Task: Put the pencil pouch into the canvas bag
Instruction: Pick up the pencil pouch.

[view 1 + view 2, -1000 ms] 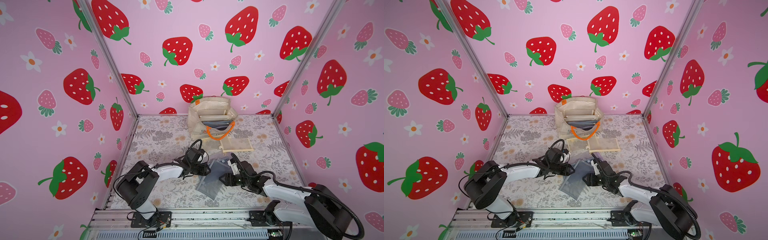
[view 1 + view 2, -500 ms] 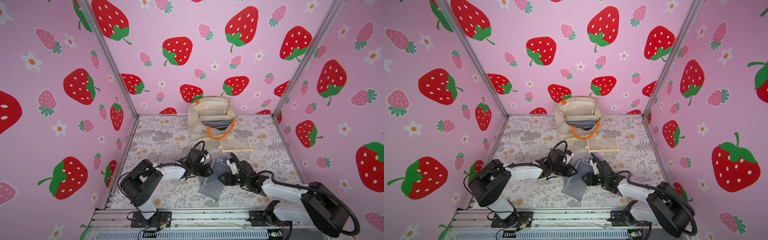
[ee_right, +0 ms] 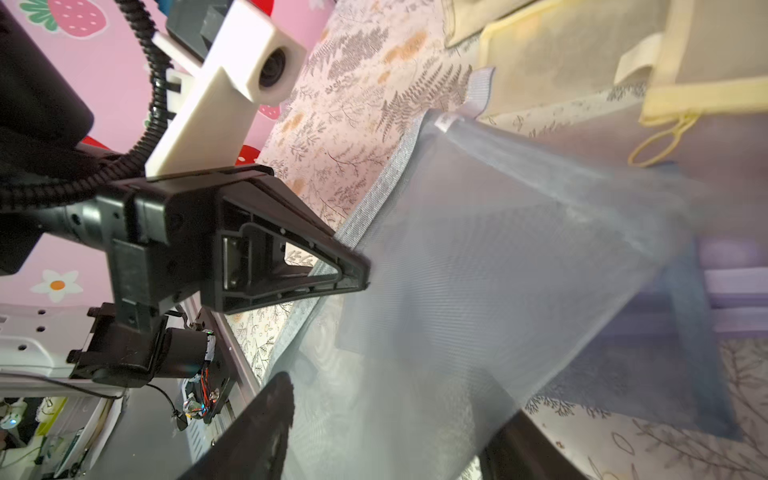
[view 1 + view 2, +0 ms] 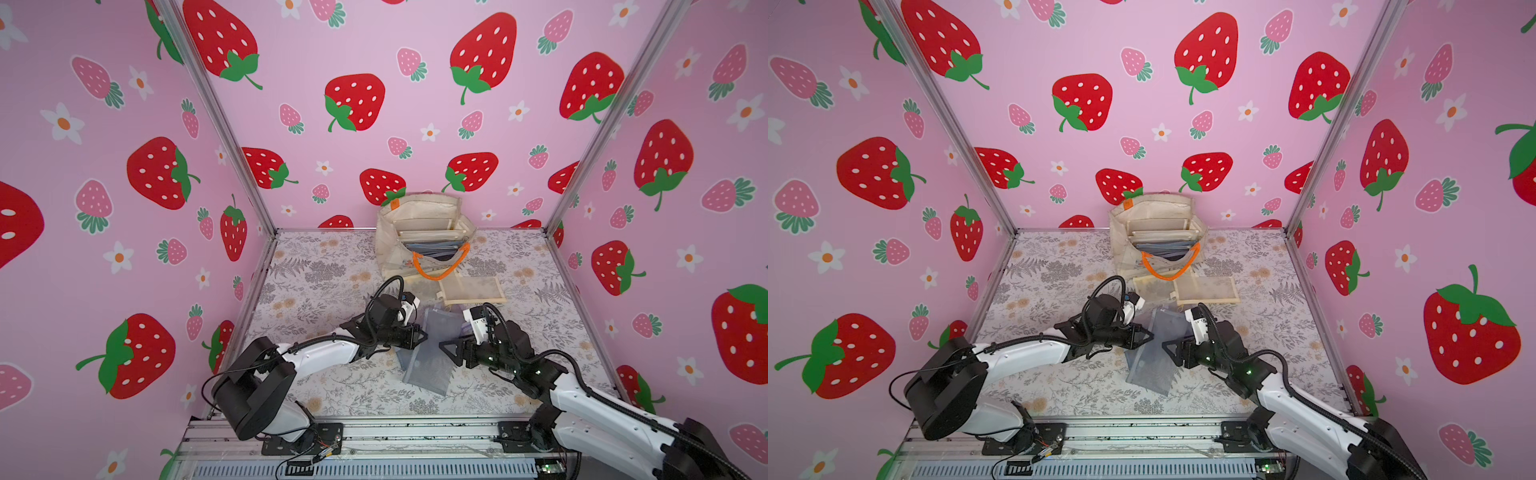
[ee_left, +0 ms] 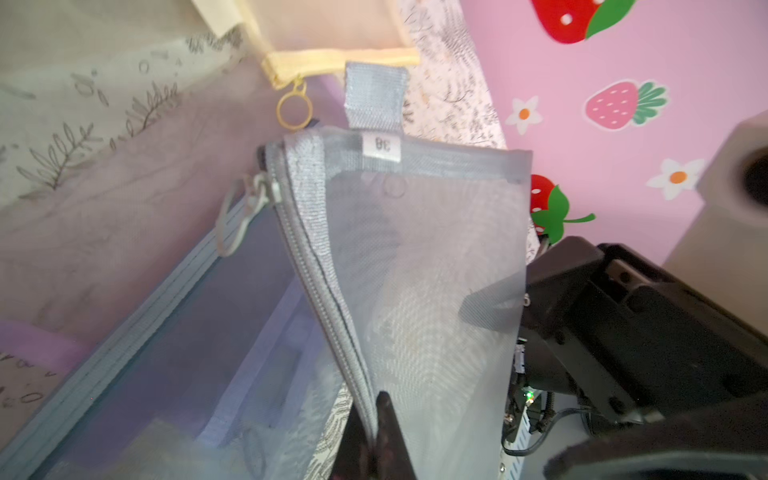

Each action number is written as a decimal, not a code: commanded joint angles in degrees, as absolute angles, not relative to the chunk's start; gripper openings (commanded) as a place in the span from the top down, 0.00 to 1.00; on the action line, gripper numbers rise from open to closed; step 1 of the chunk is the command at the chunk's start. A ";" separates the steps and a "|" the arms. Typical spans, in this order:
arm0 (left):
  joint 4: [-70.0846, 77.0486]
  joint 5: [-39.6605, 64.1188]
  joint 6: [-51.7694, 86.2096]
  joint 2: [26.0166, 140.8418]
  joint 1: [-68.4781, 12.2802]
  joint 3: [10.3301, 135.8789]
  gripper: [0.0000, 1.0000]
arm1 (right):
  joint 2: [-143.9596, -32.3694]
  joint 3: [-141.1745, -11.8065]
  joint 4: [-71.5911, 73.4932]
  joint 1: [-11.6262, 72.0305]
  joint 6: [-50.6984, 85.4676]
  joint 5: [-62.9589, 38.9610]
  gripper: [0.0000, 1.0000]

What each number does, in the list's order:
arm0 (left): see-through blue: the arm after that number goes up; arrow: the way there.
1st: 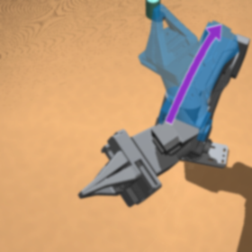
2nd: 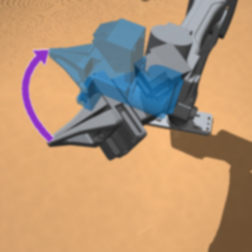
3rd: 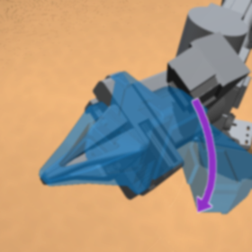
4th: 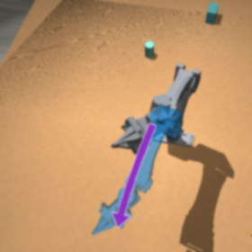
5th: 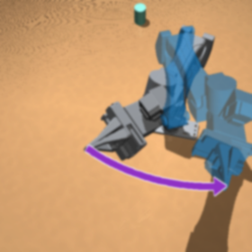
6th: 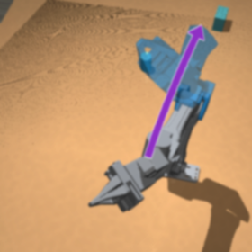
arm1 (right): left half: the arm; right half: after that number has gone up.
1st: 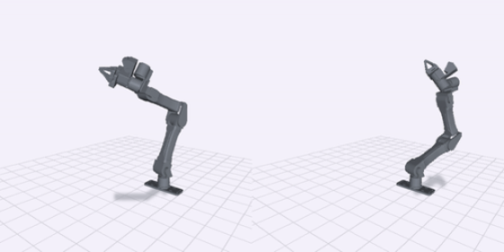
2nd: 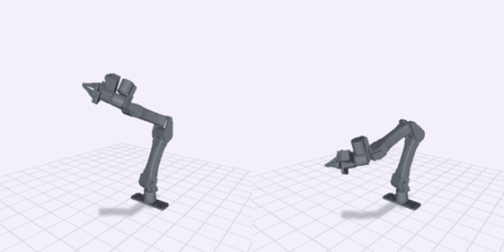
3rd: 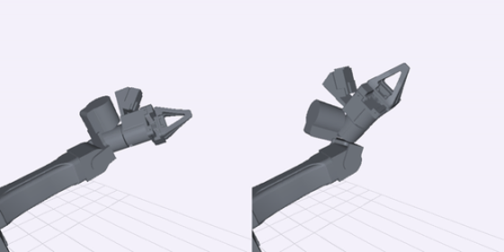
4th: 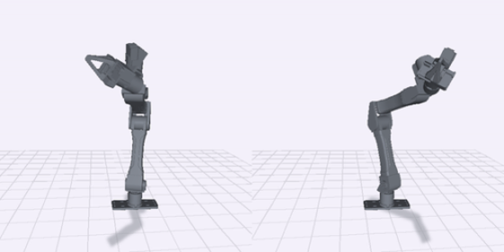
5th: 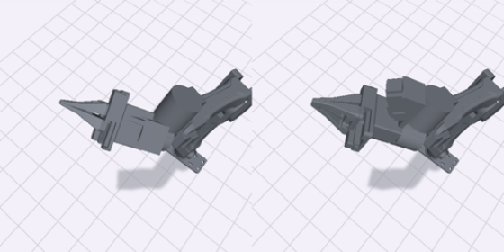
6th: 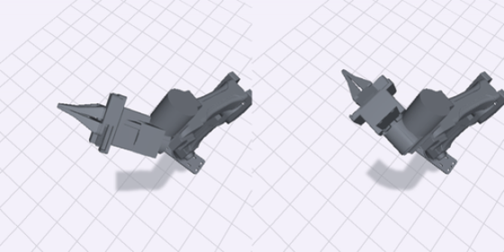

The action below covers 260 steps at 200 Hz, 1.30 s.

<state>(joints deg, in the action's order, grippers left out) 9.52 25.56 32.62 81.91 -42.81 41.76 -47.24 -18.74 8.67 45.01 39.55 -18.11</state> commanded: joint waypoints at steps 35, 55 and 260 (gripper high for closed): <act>10.18 25.43 29.38 70.43 -42.98 39.96 1.00 | -42.72 -19.43 6.59 45.19 37.47 -18.46 0.27; 11.90 25.44 29.43 68.03 -42.98 39.01 1.00 | -45.06 -20.68 9.30 45.21 36.75 -20.57 0.27; 17.66 20.75 32.61 64.58 -43.01 34.19 0.96 | -46.70 -28.96 12.31 45.26 27.03 -25.28 1.00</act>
<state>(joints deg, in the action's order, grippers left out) 18.52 23.90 32.18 65.28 -43.35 35.16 -46.41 -25.63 13.21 45.43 30.04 -25.17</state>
